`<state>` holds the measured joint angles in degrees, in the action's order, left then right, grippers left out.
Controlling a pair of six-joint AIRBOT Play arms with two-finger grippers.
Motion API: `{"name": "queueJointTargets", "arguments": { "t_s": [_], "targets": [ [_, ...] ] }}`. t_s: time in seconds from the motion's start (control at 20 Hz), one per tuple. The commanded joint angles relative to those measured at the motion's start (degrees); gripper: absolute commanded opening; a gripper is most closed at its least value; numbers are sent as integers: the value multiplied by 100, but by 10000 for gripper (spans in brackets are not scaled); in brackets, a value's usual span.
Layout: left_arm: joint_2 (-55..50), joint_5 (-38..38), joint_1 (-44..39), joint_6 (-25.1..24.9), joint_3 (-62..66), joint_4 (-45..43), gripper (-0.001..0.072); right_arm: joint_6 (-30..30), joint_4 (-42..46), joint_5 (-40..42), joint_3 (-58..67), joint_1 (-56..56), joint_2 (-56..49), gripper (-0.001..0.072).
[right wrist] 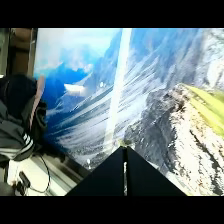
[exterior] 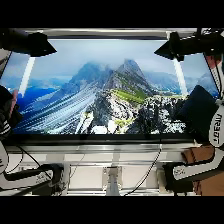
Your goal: Fold the clothes and pants, and hang the long-sleeved shirts on hangers.
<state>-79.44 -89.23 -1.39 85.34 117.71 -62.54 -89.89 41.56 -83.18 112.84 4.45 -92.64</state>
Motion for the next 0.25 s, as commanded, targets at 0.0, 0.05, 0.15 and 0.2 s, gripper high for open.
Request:
{"name": "queueJointTargets", "arguments": {
  "t_s": [0.0, 0.05, 0.15, 0.2],
  "targets": [
    [4, -24, 7, 0, -2, -2, 22, 0, 28, 28, 2, -326, 2, 16],
    [4, -26, 7, -2, -2, -2, 22, 0, 26, 28, 2, -350, 2, 16],
    [4, -24, 7, -2, -2, -2, 22, 0, 28, 28, 2, -365, 2, 16],
    [4, -24, 7, 0, -2, -2, 22, 0, 28, 28, 2, -365, 2, 16]
  ]
}}
